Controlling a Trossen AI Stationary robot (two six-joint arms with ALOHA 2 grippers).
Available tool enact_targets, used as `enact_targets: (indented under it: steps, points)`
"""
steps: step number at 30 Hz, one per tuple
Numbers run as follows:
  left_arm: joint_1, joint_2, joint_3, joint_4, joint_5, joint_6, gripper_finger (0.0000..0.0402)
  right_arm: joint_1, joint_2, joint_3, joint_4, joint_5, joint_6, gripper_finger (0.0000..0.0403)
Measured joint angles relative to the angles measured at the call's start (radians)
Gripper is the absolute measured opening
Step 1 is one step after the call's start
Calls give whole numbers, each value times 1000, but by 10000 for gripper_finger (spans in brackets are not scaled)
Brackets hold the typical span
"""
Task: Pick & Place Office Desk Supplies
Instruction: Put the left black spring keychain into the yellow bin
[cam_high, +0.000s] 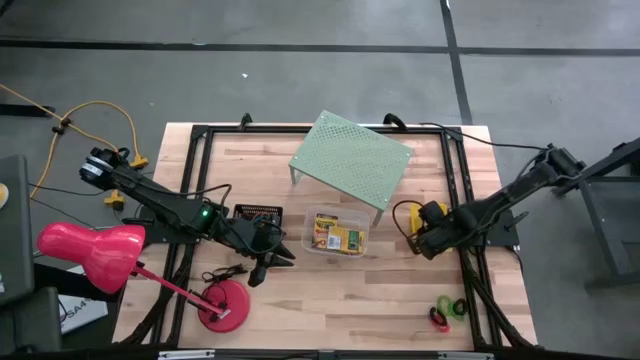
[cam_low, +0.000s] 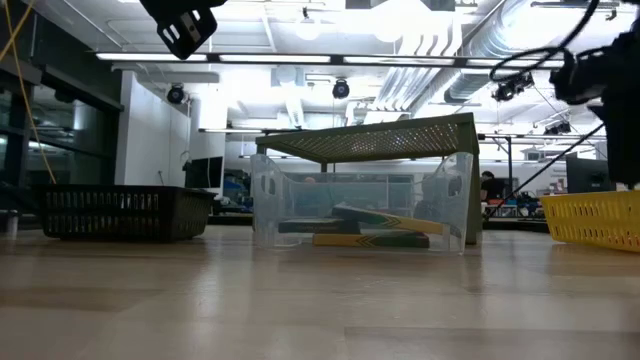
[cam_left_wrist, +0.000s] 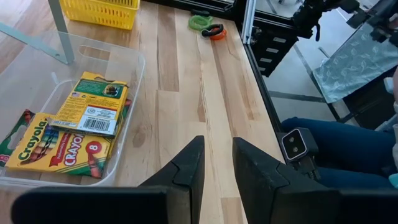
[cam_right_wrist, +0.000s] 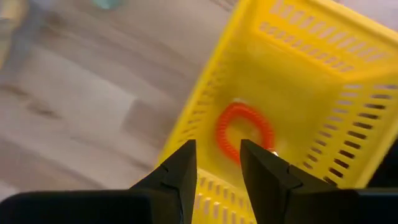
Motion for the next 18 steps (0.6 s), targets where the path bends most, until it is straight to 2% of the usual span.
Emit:
enact_targets:
  steps: [7,18]
  points:
    - [0,0,0,0,0,0,78,0,-115,0,80,-1,-58,111]
    - [0,0,0,0,0,0,78,0,-114,0,187,-76,-181,110]
